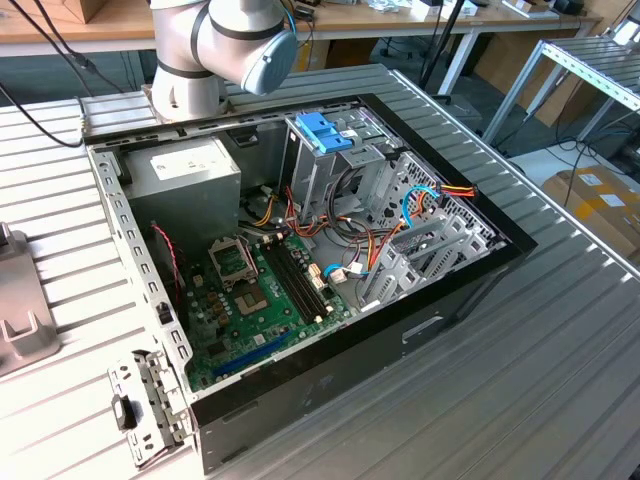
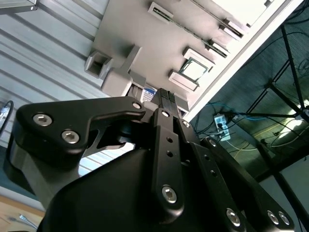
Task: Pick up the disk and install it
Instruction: 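Pick up the disk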
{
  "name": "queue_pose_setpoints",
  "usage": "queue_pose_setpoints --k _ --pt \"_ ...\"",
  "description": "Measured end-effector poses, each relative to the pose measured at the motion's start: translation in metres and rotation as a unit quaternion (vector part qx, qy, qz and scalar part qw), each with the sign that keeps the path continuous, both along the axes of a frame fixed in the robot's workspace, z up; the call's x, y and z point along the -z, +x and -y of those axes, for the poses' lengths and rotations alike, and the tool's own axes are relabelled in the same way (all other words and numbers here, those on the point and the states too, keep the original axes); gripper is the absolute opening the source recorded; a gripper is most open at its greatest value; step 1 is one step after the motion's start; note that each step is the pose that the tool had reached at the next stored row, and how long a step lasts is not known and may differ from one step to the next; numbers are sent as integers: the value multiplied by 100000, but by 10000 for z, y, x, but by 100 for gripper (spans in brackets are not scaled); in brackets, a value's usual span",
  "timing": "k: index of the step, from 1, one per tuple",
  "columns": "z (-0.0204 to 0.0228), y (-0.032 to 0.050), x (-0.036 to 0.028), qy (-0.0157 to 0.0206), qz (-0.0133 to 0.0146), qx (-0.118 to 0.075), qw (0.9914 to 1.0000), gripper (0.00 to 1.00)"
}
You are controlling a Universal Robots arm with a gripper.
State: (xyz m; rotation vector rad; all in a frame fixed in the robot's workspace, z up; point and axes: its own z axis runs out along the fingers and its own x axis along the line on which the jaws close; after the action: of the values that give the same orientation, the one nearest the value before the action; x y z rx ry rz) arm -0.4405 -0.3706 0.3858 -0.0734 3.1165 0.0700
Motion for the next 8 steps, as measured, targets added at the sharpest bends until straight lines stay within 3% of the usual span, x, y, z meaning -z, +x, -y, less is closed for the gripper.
queue_pose_setpoints --k 8 --pt "0 0 0 -1 -1 -1178 99993 11"
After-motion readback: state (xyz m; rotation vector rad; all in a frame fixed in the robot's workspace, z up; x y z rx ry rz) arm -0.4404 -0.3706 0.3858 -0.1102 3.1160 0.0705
